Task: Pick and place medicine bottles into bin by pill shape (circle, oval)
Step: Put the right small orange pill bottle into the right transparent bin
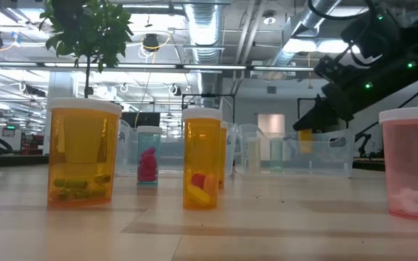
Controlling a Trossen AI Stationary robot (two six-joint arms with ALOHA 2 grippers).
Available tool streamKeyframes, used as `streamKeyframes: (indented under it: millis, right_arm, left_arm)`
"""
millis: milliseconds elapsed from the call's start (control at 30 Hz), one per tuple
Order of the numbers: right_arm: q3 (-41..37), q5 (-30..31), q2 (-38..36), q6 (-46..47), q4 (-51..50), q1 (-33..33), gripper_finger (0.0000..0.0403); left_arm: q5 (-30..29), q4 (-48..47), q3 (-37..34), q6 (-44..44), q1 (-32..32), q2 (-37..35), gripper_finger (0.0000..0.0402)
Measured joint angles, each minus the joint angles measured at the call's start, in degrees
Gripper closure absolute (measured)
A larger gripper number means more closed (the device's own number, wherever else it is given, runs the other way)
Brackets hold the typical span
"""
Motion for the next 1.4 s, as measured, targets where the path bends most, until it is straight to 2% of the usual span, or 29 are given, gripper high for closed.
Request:
streamKeyframes:
  millis: [400, 567, 967, 1400]
  right_arm:
    - [-0.1, -0.6, 2.9, 1.6, 1.6, -0.7, 0.0278]
    - [0.2, -0.9, 6.5, 1.6, 5.7, -0.7, 0.0279]
    - [2.0, -1.1, 14.0, 1.6, 7.2, -1.1, 0.0279]
    - [2.1, -1.2, 14.7, 1.6, 7.0, -1.1, 0.0258]
  left_arm:
    - [0.0, -0.1, 0.0, 0.0, 0.0, 0.0, 0.0166]
    - [0.0, -0.1, 0.0, 0.0, 0.0, 0.0, 0.0166]
    - [-0.1, -0.1, 0.0, -0.4, 0.0, 0.0, 0.0166]
    - [-0.2, -0.1, 0.0, -0.5, 0.0, 0.0, 0.0166]
